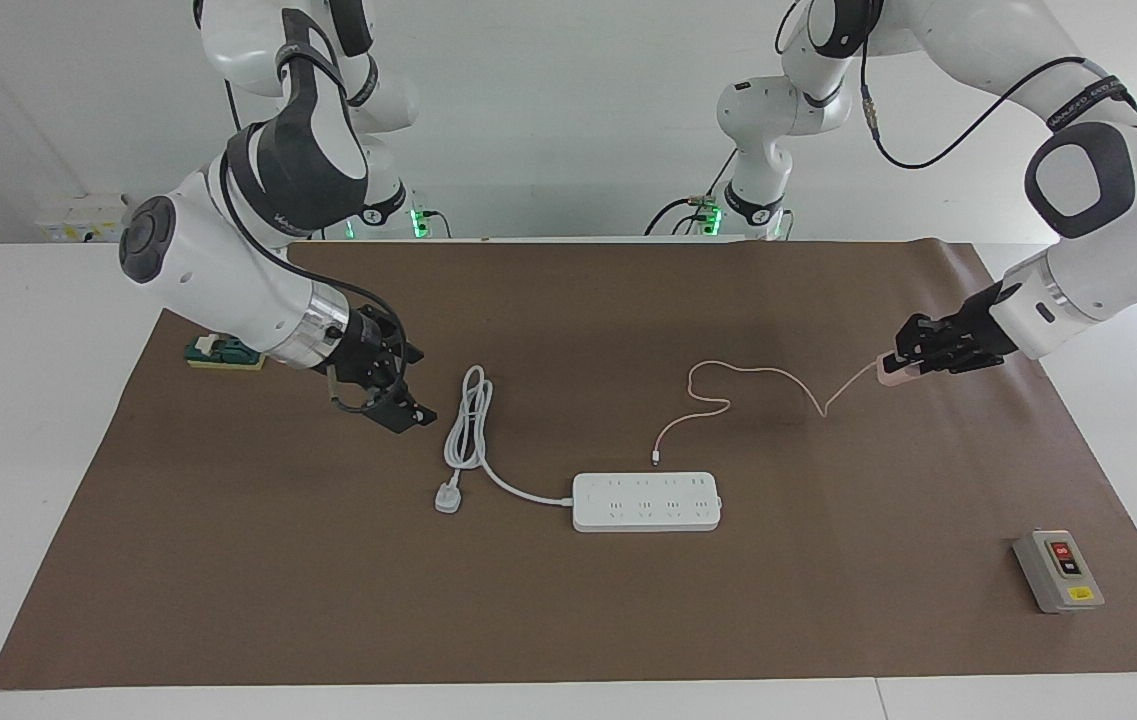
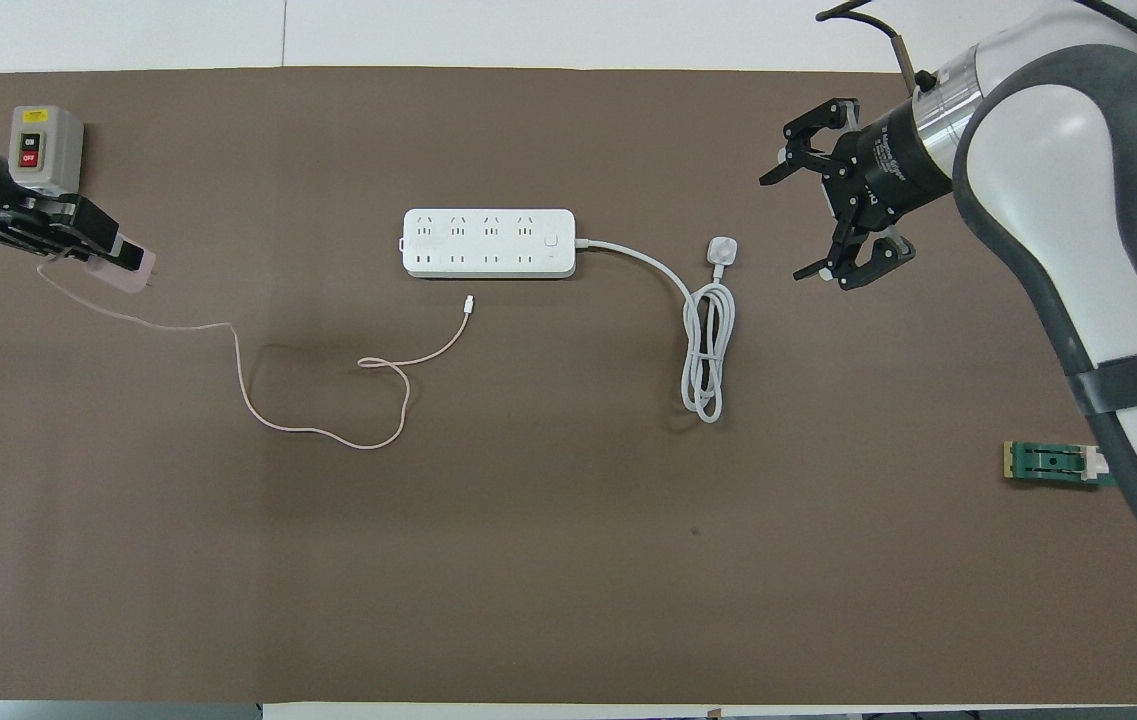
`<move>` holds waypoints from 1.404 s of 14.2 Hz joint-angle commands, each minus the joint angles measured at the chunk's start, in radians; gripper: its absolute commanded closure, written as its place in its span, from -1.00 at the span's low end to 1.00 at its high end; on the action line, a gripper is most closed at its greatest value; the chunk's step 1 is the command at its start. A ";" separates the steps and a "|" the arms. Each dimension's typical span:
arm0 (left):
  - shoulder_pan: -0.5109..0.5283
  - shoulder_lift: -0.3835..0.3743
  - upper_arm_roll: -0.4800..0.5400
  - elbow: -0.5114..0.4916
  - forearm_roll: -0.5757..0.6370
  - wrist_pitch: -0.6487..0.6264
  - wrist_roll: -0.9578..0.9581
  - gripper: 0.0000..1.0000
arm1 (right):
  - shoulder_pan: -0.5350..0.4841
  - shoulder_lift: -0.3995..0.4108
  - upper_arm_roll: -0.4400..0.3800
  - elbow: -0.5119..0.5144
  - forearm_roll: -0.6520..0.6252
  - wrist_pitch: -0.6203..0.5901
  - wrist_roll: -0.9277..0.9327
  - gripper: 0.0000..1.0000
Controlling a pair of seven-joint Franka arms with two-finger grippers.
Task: Plug charger into power strip
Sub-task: 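Carry the charger with the left gripper to the power strip end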
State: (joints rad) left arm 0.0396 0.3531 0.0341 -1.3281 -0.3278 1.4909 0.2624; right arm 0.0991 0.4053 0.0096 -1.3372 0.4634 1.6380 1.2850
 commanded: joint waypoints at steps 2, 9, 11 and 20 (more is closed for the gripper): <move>-0.012 -0.006 -0.010 0.047 0.087 -0.004 -0.144 1.00 | -0.013 -0.026 0.009 -0.019 -0.112 -0.033 -0.214 -1.00; -0.090 -0.031 -0.010 0.047 0.237 -0.031 -0.235 1.00 | -0.038 -0.051 0.009 -0.046 -0.275 -0.052 -0.692 -1.00; -0.095 -0.022 -0.008 0.049 0.237 -0.005 -0.252 1.00 | -0.048 -0.059 0.009 -0.060 -0.311 -0.049 -0.852 -1.00; -0.168 -0.006 -0.013 0.047 0.237 0.066 -0.731 1.00 | -0.078 -0.204 0.009 -0.109 -0.482 -0.049 -1.337 -1.00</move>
State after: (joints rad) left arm -0.1136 0.3401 0.0133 -1.2855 -0.1096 1.5458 -0.3605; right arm 0.0361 0.2968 0.0073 -1.3693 0.0064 1.5878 0.0204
